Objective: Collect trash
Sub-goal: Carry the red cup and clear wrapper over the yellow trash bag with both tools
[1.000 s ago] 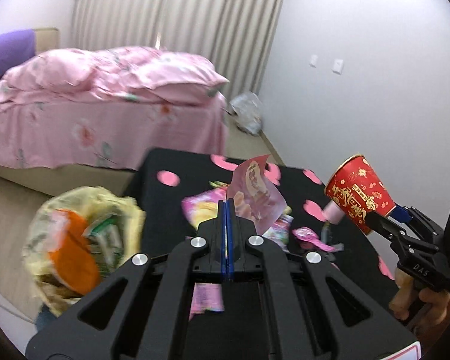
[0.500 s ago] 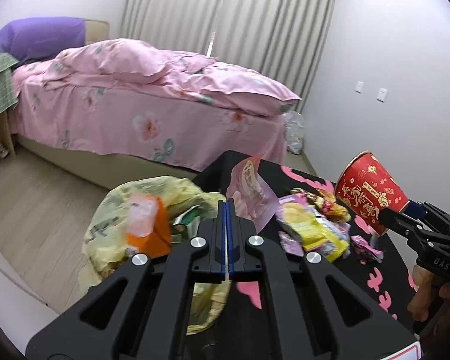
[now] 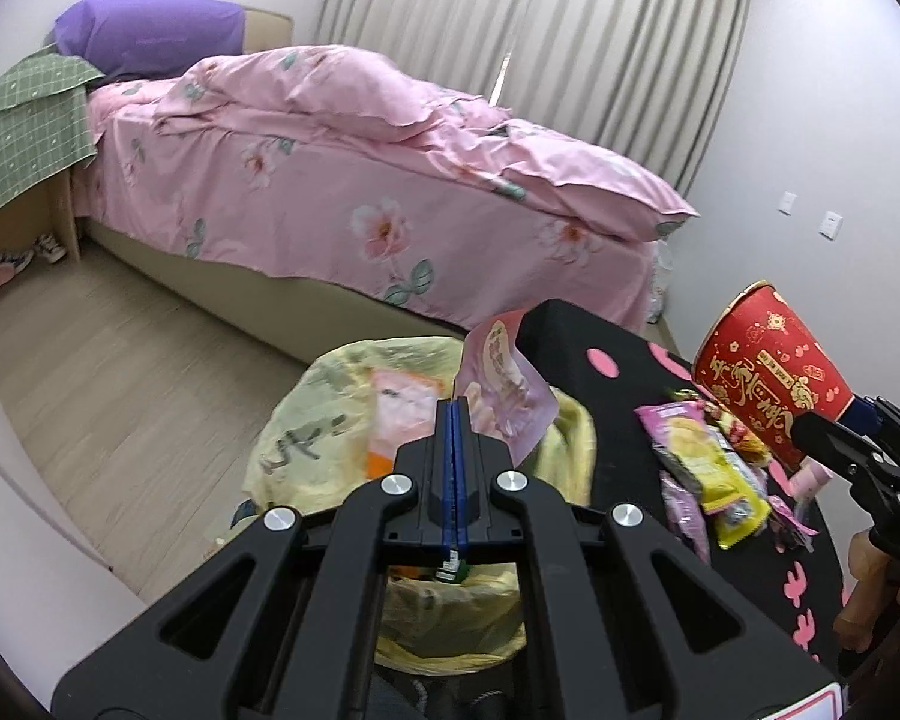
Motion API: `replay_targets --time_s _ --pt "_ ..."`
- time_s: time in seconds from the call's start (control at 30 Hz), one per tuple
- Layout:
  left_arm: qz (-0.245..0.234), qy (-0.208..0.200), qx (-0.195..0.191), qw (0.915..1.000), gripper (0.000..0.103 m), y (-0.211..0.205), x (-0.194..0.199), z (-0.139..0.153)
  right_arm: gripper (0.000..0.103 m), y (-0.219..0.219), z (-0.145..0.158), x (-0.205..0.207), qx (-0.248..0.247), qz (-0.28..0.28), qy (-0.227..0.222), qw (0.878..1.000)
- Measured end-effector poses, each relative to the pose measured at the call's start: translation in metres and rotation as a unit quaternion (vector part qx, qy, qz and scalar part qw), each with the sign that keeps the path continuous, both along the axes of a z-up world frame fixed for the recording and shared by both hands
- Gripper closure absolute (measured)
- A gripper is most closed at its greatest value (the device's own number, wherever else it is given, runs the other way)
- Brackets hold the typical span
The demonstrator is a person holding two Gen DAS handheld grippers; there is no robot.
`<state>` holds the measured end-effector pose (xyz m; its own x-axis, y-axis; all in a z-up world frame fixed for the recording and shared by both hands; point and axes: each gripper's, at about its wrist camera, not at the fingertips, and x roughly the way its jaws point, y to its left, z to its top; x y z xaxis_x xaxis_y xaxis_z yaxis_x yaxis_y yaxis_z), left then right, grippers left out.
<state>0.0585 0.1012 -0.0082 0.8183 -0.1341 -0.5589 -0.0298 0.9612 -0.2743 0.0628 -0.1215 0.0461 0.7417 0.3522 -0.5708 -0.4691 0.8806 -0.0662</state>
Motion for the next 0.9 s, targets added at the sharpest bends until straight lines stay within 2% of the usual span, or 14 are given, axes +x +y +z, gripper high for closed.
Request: replay_targets --time_s 0.17,0.3,0.43,0.57,0.73,0.9 --pt "0.022 0.018 0.011 0.9995 0.102 0.008 0.006 -0.01 0.05 0.021 -0.013 0.026 0.007 0.044 0.025 0.999" --pt "0.033 0.037 0.015 0.9986 0.102 0.012 0.013 -0.023 0.05 0.042 -0.034 0.053 0.011 0.07 0.06 0.996" --pt "0.037 0.058 0.004 0.9976 0.102 0.018 0.021 -0.037 0.05 0.059 -0.06 0.077 0.005 0.073 0.096 0.993" --pt "0.042 0.072 -0.013 0.9964 0.102 0.023 0.031 -0.048 0.05 0.071 -0.082 0.095 -0.011 0.068 0.107 0.992" --pt "0.04 0.084 -0.014 0.9956 0.102 0.02 0.043 -0.054 0.05 0.078 -0.093 0.108 -0.022 0.073 0.119 0.99" --pt "0.047 0.09 -0.021 0.9946 0.102 0.024 0.045 -0.06 0.05 0.085 -0.11 0.121 -0.035 0.083 0.16 0.983"
